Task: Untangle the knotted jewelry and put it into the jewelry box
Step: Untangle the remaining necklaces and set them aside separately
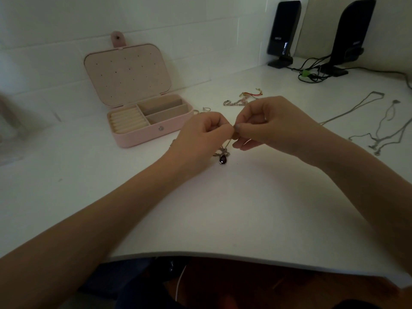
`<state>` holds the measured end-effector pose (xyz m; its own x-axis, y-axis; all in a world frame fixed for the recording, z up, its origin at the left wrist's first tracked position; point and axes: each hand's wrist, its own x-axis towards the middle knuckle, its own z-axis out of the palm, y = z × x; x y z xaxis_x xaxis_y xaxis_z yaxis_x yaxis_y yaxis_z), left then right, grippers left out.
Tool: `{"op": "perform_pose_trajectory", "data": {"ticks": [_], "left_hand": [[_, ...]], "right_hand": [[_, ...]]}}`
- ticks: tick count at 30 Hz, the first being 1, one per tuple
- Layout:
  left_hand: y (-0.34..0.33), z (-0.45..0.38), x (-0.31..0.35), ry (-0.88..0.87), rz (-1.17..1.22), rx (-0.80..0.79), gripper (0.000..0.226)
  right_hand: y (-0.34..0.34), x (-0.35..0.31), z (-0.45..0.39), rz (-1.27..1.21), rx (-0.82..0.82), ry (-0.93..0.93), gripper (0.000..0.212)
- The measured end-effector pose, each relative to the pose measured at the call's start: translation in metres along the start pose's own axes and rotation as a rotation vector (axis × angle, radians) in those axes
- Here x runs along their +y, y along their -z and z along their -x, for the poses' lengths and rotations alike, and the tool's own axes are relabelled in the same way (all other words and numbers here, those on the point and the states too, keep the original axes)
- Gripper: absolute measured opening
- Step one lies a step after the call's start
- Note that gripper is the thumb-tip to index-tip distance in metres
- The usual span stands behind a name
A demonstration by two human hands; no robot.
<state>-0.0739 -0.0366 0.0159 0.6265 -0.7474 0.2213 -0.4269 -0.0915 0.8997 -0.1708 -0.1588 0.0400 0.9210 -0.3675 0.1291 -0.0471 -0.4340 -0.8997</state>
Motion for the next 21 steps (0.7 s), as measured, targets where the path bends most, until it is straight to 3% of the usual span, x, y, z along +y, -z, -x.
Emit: {"op": "perform_pose_trajectory", "data": {"ticks": [6, 14, 21], "left_hand": [[0.002, 0.000, 0.001, -0.005, 0.035, 0.014, 0.020], [0.003, 0.001, 0.003, -0.009, 0.066, 0.004, 0.019], [0.005, 0.001, 0.002, -0.051, 0.045, 0.031, 0.013]], "right_hand": [[0.003, 0.000, 0.001, -0.213, -0.087, -0.055, 0.005], [0.012, 0.004, 0.000, -0.413, -0.256, -0.210, 0.014], [0.015, 0.005, -0.002, -0.640, -0.223, -0.309, 0.004]]}}
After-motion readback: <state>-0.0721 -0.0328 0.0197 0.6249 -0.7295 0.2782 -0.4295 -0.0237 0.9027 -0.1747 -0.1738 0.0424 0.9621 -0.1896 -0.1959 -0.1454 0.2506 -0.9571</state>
